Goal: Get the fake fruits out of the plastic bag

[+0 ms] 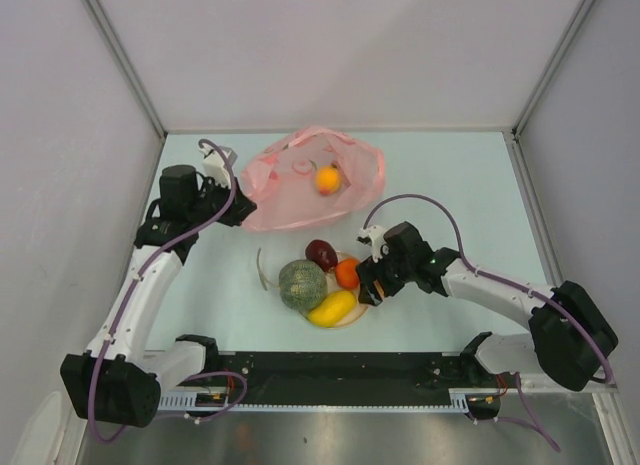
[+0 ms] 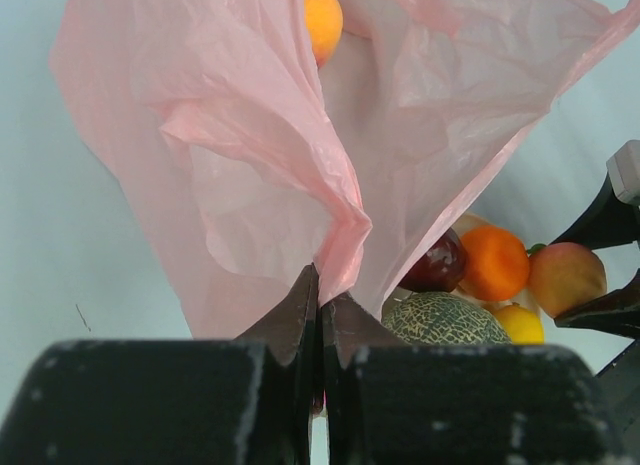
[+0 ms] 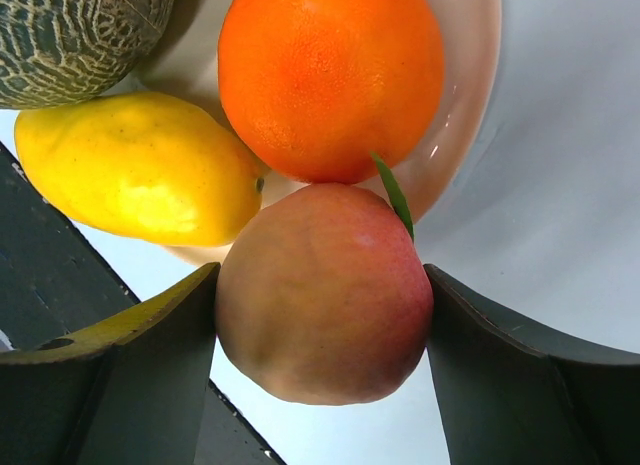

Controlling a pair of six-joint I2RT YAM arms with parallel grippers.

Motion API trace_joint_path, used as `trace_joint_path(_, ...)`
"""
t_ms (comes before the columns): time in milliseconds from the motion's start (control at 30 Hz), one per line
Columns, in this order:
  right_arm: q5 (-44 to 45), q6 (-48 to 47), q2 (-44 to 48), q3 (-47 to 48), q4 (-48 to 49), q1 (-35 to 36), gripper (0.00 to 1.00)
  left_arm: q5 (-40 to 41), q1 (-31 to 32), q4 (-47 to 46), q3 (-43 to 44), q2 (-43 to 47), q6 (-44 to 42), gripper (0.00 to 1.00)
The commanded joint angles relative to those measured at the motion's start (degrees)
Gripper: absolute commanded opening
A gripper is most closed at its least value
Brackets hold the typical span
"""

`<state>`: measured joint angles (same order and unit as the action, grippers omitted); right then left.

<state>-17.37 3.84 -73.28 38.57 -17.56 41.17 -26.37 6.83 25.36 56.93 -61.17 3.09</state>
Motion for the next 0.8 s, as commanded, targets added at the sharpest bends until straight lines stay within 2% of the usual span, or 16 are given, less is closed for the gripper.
trace_joint_path(0,0.22,2.4,-1.34,0.54,3.59,0.84,0.48,-1.66,-0.68,-1.63,-0.76,1.84,1.13,0.05)
trace_joint_path(233,0.14,3.81,-3.1,0.55,3.85,1.28,0.56,-1.84,-0.68,-2.07,-1.55,2.37,1.39,0.05)
trace_joint_path(267,0.05,3.81,-3.28,0.54,3.76,1.37,0.64,-1.84,-0.68,-2.07,-1.64,2.45,1.39,0.05)
trace_joint_path(367,-0.74,3.9,-3.37,0.63,2.62,1.46,0.76,-1.84,-0.68,-1.99,-2.17,2.89,1.48,0.05)
trace_joint_path(400,-1.0,3.64,-3.1,0.55,2.36,1.37,0.95,-1.84,-0.76,-1.99,-2.34,2.98,1.48,0.05)
trace_joint_path(433,-1.44,3.63,-2.75,0.54,2.01,1.46,1.0,-1.84,-0.68,-1.9,-2.43,3.16,1.48,0.05)
trace_joint_path(767,-7.15,3.46,1.02,3.71,-3.88,-2.14,1.0,-1.75,-0.85,-1.99,-2.52,3.07,1.48,0.05)
